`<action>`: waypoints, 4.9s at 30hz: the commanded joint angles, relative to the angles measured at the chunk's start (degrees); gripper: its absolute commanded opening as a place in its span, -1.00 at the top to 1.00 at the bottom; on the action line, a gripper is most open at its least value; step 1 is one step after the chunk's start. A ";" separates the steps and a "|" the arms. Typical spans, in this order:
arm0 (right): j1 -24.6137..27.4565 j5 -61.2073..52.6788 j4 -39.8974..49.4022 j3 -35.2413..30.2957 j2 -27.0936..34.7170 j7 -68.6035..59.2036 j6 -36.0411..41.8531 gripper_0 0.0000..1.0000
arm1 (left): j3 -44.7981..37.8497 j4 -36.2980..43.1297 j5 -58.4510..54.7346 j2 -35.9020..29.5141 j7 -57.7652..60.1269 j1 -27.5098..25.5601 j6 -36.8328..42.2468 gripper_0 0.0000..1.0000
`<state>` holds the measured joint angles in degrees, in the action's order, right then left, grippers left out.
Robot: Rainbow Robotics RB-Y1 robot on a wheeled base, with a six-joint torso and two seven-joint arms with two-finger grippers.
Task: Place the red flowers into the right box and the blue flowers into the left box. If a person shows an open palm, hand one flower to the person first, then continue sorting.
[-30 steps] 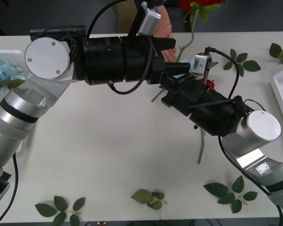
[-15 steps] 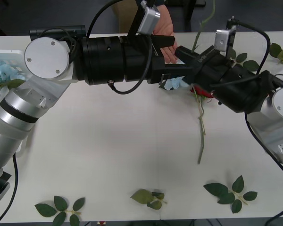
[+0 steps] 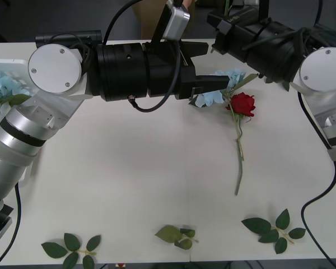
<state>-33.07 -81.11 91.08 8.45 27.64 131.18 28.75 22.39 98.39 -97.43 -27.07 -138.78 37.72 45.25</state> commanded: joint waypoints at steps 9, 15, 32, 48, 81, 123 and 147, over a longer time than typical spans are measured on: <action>-8.42 9.30 -3.27 -3.26 -3.03 -12.79 0.25 1.00 | 0.73 1.81 -1.71 -1.05 -5.09 -0.81 -0.87 -1.00; -8.42 9.30 -3.27 -3.44 -3.03 -13.23 0.25 1.00 | 0.73 1.81 -1.88 -1.14 -5.00 -0.90 -0.87 -1.00; -8.24 9.57 -3.27 -3.44 -3.03 -13.06 0.25 0.90 | 0.73 1.81 -2.24 -1.14 -5.00 -0.99 -0.87 -1.00; -6.57 7.02 -3.27 -3.61 0.22 -12.27 0.51 -0.84 | 0.73 1.81 -2.32 -1.14 -5.09 -1.07 -0.78 -1.00; 16.72 18.62 -1.25 -2.03 15.60 -41.80 25.91 -0.83 | -0.06 1.98 -0.30 -13.97 -16.22 -10.65 1.68 -1.00; 8.28 52.19 -4.94 8.78 4.53 -62.45 23.10 -0.83 | -33.02 1.81 13.14 -0.26 -16.22 -26.74 37.54 -1.00; 3.98 62.30 -11.97 14.14 -0.57 -65.88 22.84 -0.83 | -33.02 1.81 13.14 -0.26 -16.22 -26.74 37.54 -1.00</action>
<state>-27.03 -19.49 79.79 21.56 28.30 66.89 51.82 -11.50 98.61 -84.29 -28.08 -158.23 12.22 83.42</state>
